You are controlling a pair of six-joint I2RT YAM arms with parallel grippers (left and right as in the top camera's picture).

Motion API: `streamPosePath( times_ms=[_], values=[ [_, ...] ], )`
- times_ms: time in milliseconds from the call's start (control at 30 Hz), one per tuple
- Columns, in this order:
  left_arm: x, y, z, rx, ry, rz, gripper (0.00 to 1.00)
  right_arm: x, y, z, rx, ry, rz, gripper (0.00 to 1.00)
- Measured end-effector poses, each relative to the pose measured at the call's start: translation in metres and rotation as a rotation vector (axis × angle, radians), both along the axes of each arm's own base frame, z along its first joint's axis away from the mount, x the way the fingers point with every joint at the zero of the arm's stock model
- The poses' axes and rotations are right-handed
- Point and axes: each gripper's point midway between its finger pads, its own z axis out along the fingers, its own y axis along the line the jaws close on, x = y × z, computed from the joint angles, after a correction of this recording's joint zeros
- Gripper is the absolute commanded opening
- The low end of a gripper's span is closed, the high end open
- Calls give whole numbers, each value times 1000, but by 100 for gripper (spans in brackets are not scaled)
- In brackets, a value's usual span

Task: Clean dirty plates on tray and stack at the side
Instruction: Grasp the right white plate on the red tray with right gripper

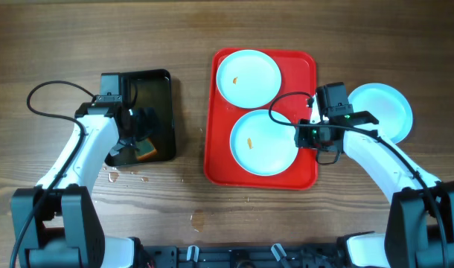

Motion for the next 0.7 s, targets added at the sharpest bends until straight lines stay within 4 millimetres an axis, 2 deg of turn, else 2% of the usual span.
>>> streamPosePath(
  times_ms=[167, 200, 300, 333, 467, 567, 700],
  values=[
    [0, 0, 0, 0, 0, 0, 100, 7, 2, -3, -12, -30, 61, 28],
    [0, 0, 0, 0, -1, 0, 100, 8, 3, -6, -13, -35, 69, 25],
    [0, 0, 0, 0, 0, 0, 100, -1, 7, -24, -24, 0, 108, 7],
    [0, 0, 0, 0, 0, 0, 100, -2, 10, -29, -20, 4, 116, 4],
    [0, 0, 0, 0, -2, 0, 100, 3, 12, -27, -6, -11, 85, 4],
    [12, -1, 3, -5, -52, -1, 100, 2, 11, -28, -1, 1, 42, 4],
    [1, -19, 1, -106, -7, -24, 100, -1, 7, -28, -9, 25, -3, 4]
  ],
)
